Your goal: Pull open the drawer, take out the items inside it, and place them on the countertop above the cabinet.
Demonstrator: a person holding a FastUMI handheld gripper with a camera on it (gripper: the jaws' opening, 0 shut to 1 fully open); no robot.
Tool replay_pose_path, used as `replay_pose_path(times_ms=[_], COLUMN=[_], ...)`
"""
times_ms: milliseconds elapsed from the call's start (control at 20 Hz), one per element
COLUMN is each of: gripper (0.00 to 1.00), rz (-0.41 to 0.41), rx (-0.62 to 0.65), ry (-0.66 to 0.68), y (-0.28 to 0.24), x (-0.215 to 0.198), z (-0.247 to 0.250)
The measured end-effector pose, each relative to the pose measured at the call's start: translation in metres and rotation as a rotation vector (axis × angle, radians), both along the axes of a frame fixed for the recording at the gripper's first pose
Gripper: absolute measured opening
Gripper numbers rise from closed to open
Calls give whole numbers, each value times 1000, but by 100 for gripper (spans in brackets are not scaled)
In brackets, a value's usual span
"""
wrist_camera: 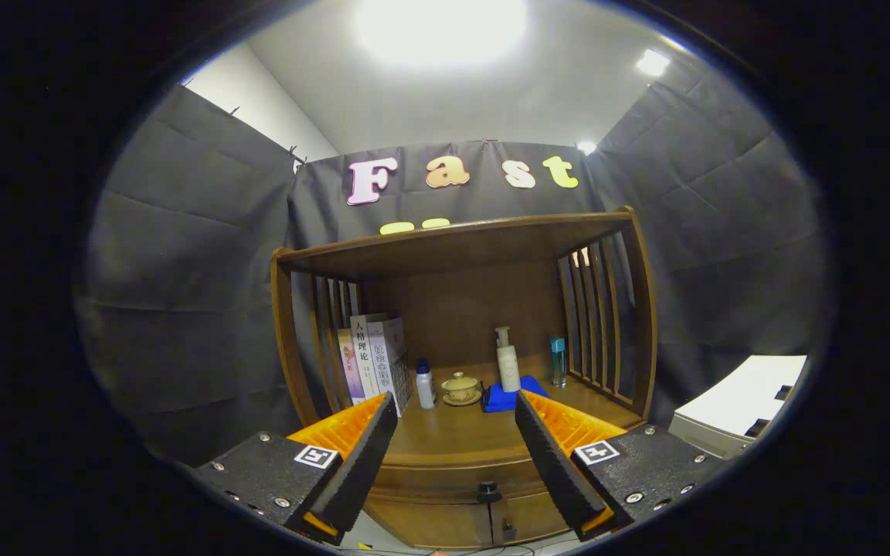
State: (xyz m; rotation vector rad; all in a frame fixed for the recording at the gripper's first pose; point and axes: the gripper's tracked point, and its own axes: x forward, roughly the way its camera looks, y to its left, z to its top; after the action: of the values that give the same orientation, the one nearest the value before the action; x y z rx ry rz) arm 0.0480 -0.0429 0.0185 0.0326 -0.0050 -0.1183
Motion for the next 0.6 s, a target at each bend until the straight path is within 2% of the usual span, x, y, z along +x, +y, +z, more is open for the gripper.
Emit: replay_pose_path(times_ms=[250, 450, 600], gripper=[95, 95, 96], rz=[50, 56, 63], rx=[-63, -130, -123], ry=[-6, -5, 6], y=[28, 39, 36], x=[-3, -4, 1], z=[0, -6, -17])
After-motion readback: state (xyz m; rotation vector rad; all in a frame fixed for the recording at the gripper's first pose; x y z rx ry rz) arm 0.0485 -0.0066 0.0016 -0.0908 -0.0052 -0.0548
